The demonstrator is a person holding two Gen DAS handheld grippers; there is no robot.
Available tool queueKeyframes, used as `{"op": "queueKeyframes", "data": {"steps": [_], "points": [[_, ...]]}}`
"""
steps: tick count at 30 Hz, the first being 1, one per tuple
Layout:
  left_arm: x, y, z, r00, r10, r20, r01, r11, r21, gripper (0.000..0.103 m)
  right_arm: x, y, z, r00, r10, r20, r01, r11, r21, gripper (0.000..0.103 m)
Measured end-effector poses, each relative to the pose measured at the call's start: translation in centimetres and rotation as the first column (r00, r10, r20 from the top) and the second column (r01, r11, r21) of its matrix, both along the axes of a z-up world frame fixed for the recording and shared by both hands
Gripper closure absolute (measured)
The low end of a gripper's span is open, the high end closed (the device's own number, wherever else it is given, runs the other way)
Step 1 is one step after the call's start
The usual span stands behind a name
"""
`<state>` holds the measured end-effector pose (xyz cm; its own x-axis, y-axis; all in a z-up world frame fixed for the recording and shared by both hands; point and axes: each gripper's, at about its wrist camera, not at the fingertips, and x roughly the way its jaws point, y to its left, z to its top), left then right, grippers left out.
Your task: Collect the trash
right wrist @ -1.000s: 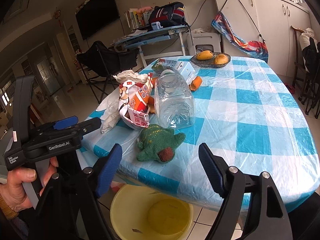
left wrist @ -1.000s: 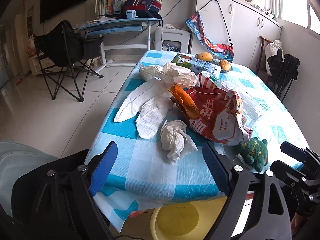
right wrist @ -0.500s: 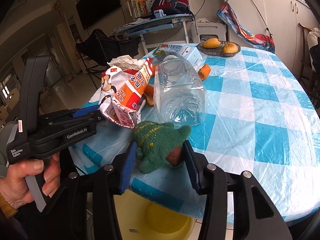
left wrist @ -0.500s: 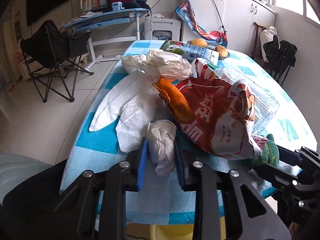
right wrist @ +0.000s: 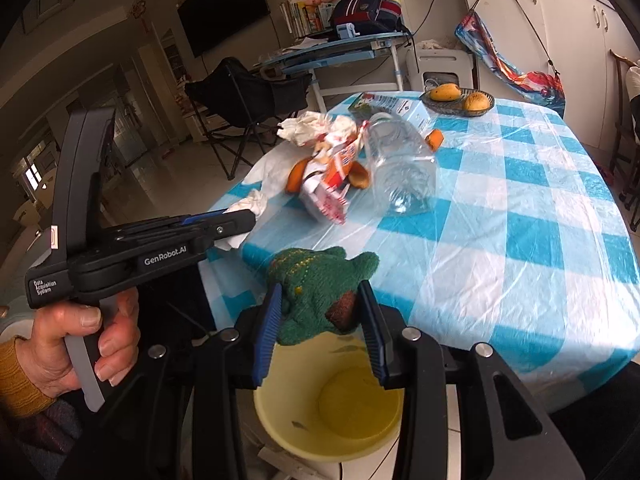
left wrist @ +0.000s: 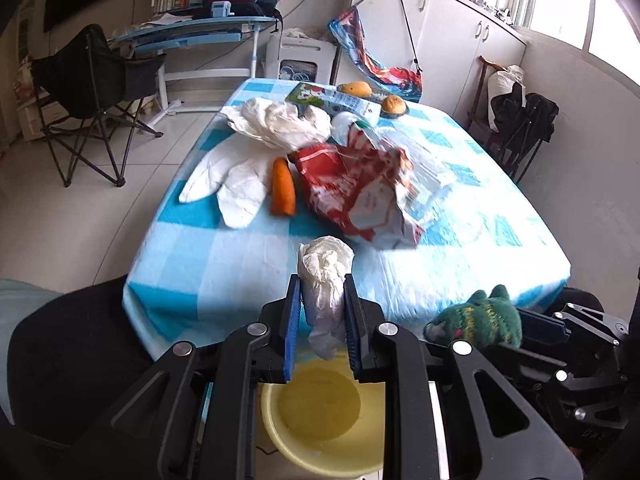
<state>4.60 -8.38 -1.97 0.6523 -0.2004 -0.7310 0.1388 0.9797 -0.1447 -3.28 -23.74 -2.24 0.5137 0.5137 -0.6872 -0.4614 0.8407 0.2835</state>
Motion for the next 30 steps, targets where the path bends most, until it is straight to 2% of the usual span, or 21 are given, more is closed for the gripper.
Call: {"op": "queueKeyframes", "data": {"steps": [3, 5, 6, 9, 11, 13, 14, 19, 21, 26, 30], "points": [[-1.9, -0.8, -1.1, 0.996, -0.048, -0.07, 0.049, 0.999, 0.007, 0.084, -1.8, 0.1, -0.6, 0.999, 0.019, -0.026, -0.02, 0.999, -0.046, 0.056], [-2.8, -1.3, -2.2, 0.986, -0.089, -0.139, 0.092, 0.996, 0.015, 0.081, -2.1, -0.9, -0.3, 1.0, -0.024, -0.011, 0.023, 0.999, -0.042, 0.047], [-3.2, -1.7, -2.7, 0.98, -0.105, -0.168, 0.11, 0.994, 0.025, 0.078, -1.9, -1.6, 0.1, 0.999, -0.053, 0.0, 0.053, 0.998, -0.024, 0.041], [-4.5, -1.6, -3.5, 0.978, -0.095, -0.183, 0.108, 0.992, 0.061, 0.065, -0.7, -3.2, 1.9, 0.99, -0.127, 0.059, 0.128, 0.991, -0.024, 0.038], [-5.1, -0.9, -3.0, 0.986, -0.073, -0.151, 0.082, 0.995, 0.052, 0.057, 0.8, -3.9, 3.1, 0.978, -0.171, 0.118, 0.177, 0.983, -0.046, 0.032], [-5.4, 0.2, -2.2, 0.994, -0.039, -0.102, 0.045, 0.998, 0.051, 0.044, 3.0, -4.7, 3.8, 0.966, -0.212, 0.15, 0.223, 0.973, -0.058, 0.028], [-5.6, 0.7, -1.7, 0.997, -0.021, -0.075, 0.025, 0.998, 0.051, 0.042, 4.3, -5.1, 4.0, 0.96, -0.233, 0.157, 0.245, 0.967, -0.064, 0.028], [-5.4, 2.2, 0.0, 0.997, 0.069, 0.042, -0.072, 0.995, 0.075, 0.03, 12.0, -7.2, 2.8, 0.942, -0.315, 0.117, 0.325, 0.942, -0.087, 0.027], [-5.1, 2.7, 0.5, 0.992, 0.1, 0.083, -0.107, 0.99, 0.088, 0.024, 15.2, -7.7, 1.8, 0.938, -0.333, 0.091, 0.342, 0.933, -0.11, 0.024], [-4.3, 3.7, 0.7, 0.982, 0.142, 0.124, -0.154, 0.984, 0.089, 0.02, 21.7, -8.5, -0.5, 0.93, -0.364, 0.047, 0.366, 0.915, -0.169, 0.02], [-3.5, 3.9, 0.6, 0.98, 0.144, 0.135, -0.156, 0.984, 0.083, 0.019, 25.1, -8.4, -2.0, 0.931, -0.364, -0.031, 0.351, 0.915, -0.2, 0.017]]}}
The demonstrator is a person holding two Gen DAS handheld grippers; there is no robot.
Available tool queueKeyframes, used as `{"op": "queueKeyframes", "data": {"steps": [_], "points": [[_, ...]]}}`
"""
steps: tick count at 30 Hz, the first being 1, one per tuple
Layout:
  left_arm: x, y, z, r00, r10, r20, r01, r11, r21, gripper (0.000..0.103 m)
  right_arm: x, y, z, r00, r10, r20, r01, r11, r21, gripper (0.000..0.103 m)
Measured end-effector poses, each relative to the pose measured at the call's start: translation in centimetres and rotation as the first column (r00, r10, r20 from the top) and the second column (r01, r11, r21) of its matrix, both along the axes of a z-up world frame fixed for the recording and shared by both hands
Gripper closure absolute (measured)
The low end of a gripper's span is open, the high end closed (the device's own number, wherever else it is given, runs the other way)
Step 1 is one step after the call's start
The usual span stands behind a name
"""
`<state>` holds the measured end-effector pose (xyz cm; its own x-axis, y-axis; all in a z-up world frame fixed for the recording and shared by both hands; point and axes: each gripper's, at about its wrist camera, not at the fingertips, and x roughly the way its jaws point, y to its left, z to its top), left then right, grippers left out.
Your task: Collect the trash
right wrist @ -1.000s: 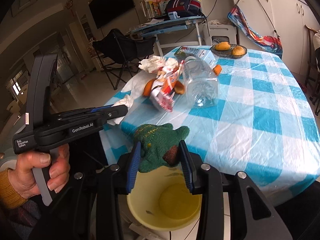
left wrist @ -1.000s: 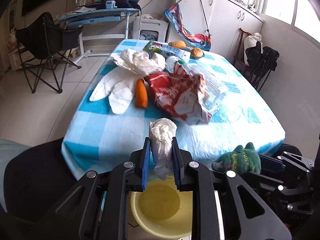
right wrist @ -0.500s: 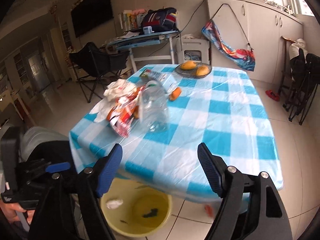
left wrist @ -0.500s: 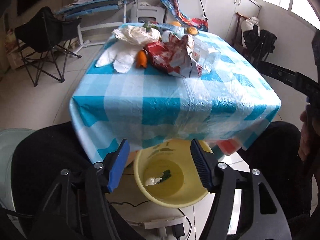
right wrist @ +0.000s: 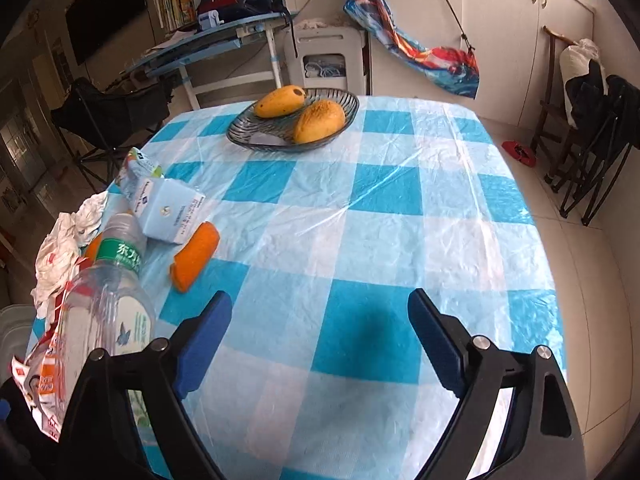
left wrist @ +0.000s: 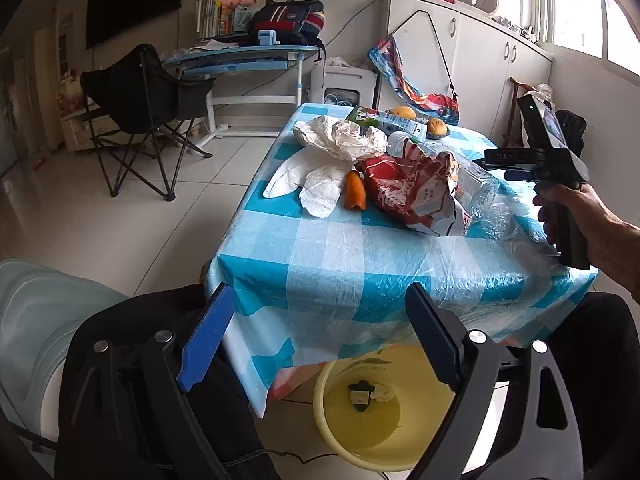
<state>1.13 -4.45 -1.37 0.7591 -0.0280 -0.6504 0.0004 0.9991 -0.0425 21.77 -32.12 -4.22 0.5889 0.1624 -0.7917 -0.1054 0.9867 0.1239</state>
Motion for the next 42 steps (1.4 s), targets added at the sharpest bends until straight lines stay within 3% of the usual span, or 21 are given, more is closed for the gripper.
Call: {"op": "queueKeyframes", "data": {"steps": [3, 8, 19, 28, 42], "points": [[0.5, -0.4, -0.1, 1.0, -0.009, 0.011, 0.009, 1.0, 0.012, 0.019, 1.2, 0.4, -0.6, 0.999, 0.018, -0.036, -0.018, 1.0, -0.02, 0.007], [0.8, -0.7, -0.4, 1.0, -0.017, 0.014, 0.017, 1.0, 0.024, 0.018, 1.9, 1.5, -0.9, 0.998, 0.027, -0.056, -0.034, 0.991, -0.133, 0.006], [1.4, -0.4, -0.9, 1.0, -0.008, -0.008, 0.008, 1.0, 0.006, 0.013, 1.8, 1.3, -0.7, 0.998, 0.029, -0.057, -0.036, 0.991, -0.125, 0.006], [1.7, -1.1, -2.0, 0.998, -0.017, -0.056, 0.019, 0.999, 0.034, 0.012, 1.7, 1.3, -0.8, 0.998, 0.029, -0.057, -0.036, 0.992, -0.125, 0.006], [2.5, 1.4, -2.6, 0.995, 0.027, -0.096, -0.036, 0.994, -0.1, 0.012, 1.8, 1.3, -0.8, 0.998, 0.029, -0.056, -0.036, 0.992, -0.124, 0.006]]}}
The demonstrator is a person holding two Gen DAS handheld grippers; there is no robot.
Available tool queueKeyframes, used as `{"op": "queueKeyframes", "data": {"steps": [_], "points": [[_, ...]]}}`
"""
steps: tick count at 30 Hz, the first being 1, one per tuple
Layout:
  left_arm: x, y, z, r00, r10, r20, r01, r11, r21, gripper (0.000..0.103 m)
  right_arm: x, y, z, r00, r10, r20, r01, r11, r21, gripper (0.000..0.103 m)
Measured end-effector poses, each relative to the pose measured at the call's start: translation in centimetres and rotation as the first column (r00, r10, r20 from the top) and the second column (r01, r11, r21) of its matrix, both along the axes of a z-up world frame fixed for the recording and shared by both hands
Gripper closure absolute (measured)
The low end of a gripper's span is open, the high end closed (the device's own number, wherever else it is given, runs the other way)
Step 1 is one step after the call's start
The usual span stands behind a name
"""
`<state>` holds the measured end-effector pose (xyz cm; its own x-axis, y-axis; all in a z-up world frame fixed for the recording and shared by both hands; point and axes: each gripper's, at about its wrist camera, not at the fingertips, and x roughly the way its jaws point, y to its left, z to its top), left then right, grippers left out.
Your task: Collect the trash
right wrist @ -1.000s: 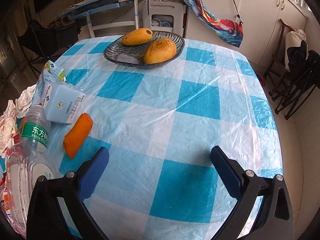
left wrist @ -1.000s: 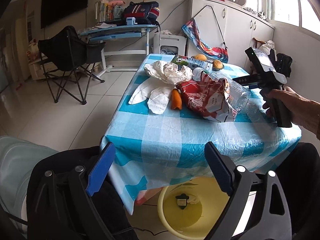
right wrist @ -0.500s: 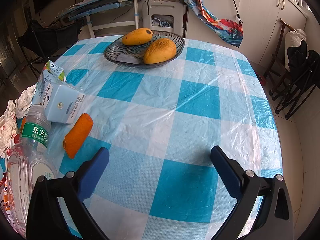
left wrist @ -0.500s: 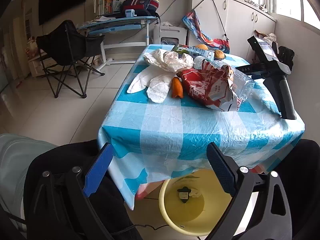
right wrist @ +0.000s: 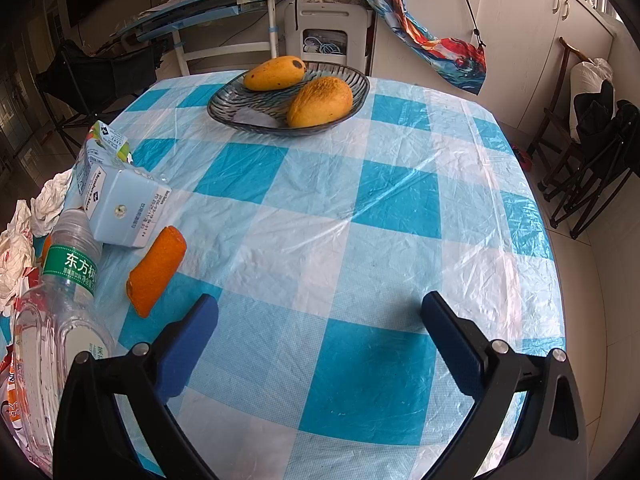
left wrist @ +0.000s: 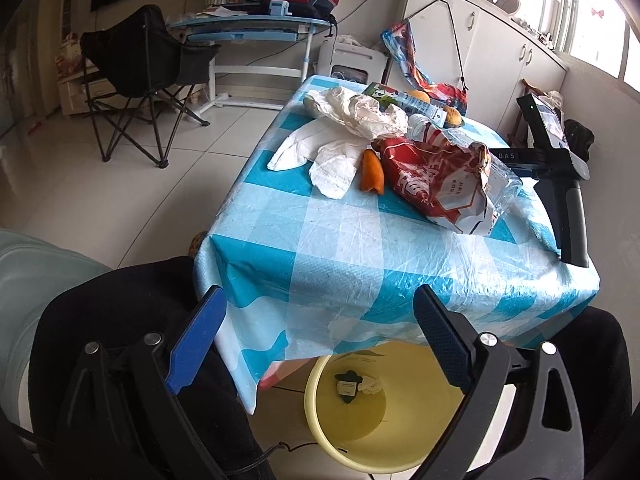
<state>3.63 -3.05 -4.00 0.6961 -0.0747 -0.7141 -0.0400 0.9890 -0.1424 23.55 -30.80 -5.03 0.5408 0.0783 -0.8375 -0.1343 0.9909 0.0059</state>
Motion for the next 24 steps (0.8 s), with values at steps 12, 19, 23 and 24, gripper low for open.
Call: {"op": "queueKeyframes", "data": {"steps": [12, 19, 23, 24], "points": [[0.52, 0.36, -0.19, 1.0, 0.006, -0.009, -0.006, 1.0, -0.023, 0.012, 0.04, 0.05, -0.03, 1.0, 0.0, 0.0, 0.0, 1.0, 0.0, 0.006], [0.6, 0.2, -0.38, 1.0, 0.001, -0.016, -0.001, 1.0, -0.016, 0.011, 0.04, 0.05, -0.02, 1.0, -0.001, 0.0, 0.001, 1.0, 0.0, 0.006], [0.6, 0.1, -0.48, 1.0, -0.001, -0.016, 0.001, 1.0, -0.012, 0.011, 0.09, 0.08, -0.04, 1.0, -0.001, 0.0, 0.001, 1.0, 0.0, 0.006], [0.58, 0.03, -0.51, 1.0, -0.002, -0.016, 0.002, 1.0, -0.009, 0.011, 0.1, 0.08, -0.04, 1.0, -0.001, 0.0, 0.001, 1.0, 0.0, 0.006]]}}
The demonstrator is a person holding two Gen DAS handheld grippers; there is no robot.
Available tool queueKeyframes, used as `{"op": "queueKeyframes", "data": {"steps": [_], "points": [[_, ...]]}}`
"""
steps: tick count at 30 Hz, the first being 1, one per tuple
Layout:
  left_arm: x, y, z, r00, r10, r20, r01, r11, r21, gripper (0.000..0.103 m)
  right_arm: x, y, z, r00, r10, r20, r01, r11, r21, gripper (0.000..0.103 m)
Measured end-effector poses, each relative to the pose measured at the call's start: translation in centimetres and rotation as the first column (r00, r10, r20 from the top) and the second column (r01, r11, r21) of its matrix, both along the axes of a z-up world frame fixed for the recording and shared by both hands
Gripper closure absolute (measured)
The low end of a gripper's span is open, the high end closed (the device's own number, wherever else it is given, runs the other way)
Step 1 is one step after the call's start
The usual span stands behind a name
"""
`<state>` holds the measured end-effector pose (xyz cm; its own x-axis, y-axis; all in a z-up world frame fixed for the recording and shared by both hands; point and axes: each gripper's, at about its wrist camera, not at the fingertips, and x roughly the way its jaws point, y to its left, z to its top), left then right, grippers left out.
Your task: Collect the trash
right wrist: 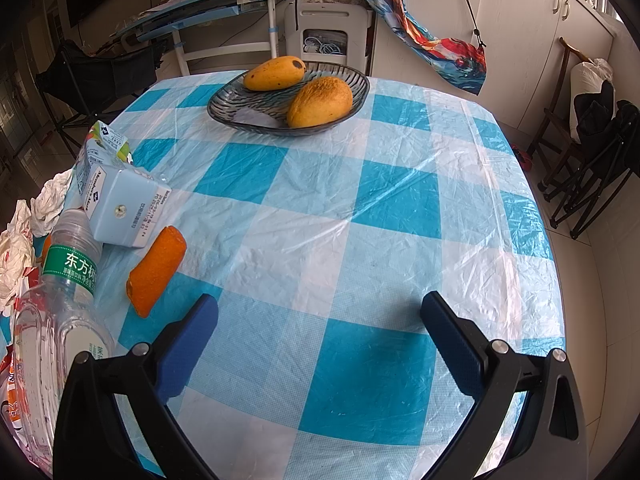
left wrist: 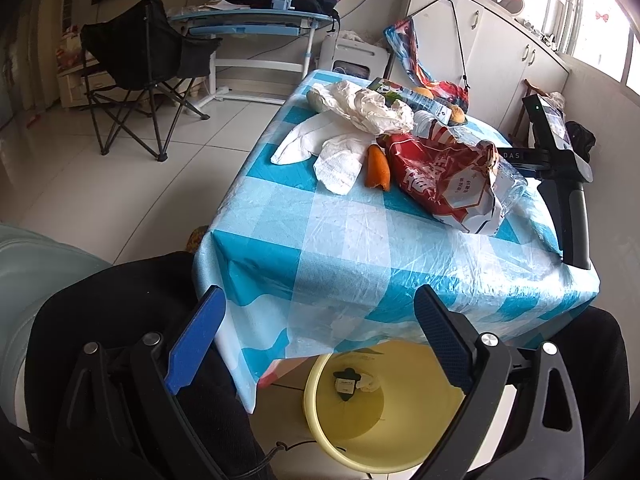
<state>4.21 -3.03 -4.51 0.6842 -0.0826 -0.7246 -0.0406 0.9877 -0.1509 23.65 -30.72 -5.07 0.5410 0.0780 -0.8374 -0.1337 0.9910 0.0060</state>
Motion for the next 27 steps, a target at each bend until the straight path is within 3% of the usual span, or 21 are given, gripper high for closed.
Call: {"op": "queueKeyframes", "data": {"steps": [22, 27], "points": [[-0.4, -0.6, 1.0, 1.0, 0.015, 0.012, -0.015, 1.0, 0.007, 0.01, 0.1, 0.1, 0.0, 1.0, 0.0, 0.0, 0.0, 1.0, 0.0, 0.006], [-0.2, -1.8, 0.7, 1.0, 0.008, 0.01, -0.008, 0.998, 0.059, 0.01, 0.1, 0.0, 0.0, 1.0, 0.0, 0.001, 0.0, 1.0, 0.0, 0.006]]}}
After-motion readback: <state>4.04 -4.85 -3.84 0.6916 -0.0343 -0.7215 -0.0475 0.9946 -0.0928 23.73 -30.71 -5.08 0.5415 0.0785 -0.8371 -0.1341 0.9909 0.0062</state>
